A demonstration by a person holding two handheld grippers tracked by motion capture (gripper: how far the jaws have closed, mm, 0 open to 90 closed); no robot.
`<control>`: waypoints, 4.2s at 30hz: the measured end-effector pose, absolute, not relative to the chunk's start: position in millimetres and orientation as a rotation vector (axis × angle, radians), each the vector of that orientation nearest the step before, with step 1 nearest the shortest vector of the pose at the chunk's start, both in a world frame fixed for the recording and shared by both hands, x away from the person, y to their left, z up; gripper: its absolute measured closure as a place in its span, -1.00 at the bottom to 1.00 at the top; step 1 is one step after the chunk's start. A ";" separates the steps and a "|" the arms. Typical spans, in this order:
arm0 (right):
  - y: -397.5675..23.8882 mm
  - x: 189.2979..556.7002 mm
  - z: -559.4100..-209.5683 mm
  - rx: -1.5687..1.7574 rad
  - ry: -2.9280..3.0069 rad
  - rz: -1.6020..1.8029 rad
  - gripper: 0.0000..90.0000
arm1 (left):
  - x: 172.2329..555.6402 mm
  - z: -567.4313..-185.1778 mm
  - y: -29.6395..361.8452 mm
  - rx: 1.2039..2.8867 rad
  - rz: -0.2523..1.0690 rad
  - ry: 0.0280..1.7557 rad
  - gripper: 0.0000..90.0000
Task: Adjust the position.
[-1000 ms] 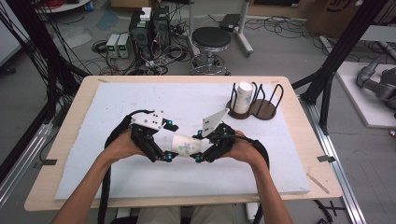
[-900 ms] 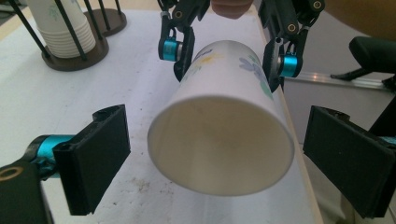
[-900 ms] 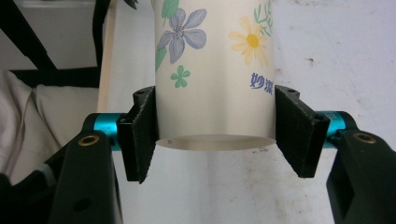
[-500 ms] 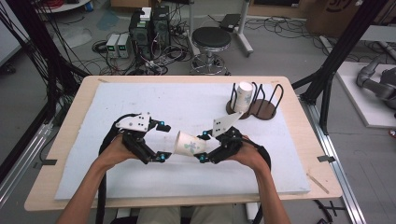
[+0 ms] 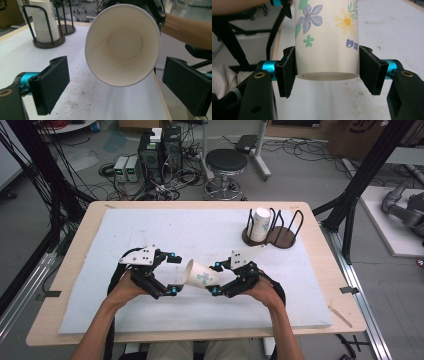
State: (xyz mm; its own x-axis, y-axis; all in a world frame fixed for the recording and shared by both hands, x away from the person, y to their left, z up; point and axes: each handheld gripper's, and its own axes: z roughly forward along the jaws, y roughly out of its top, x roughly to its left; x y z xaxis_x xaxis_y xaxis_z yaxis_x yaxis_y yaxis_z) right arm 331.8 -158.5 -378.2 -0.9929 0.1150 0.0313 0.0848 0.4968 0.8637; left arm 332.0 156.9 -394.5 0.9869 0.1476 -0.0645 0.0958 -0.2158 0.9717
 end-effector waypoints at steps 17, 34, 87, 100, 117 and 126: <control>-159.0 330.2 -384.2 0.156 2.594 1.712 -0.18 | 331.2 -410.5 150.1 1.676 0.014 0.176 -0.84; -156.4 330.2 -386.2 0.138 2.600 1.733 -0.18 | 332.8 -401.7 130.6 1.665 -0.004 0.124 -0.84; -156.1 325.8 -389.4 0.225 2.580 1.710 -0.60 | 331.4 -392.1 130.5 1.688 0.039 0.053 -0.32; -178.8 320.7 -398.4 0.432 2.451 1.633 -0.60 | 337.6 -382.3 135.0 1.792 0.087 0.087 -0.33; -201.8 314.9 -416.9 0.683 2.310 1.506 -0.60 | 352.5 -367.6 130.5 1.971 0.111 0.100 -0.32; -217.1 312.8 -421.9 0.783 2.245 1.453 -0.60 | 362.8 -357.6 126.2 2.088 0.131 0.119 -0.32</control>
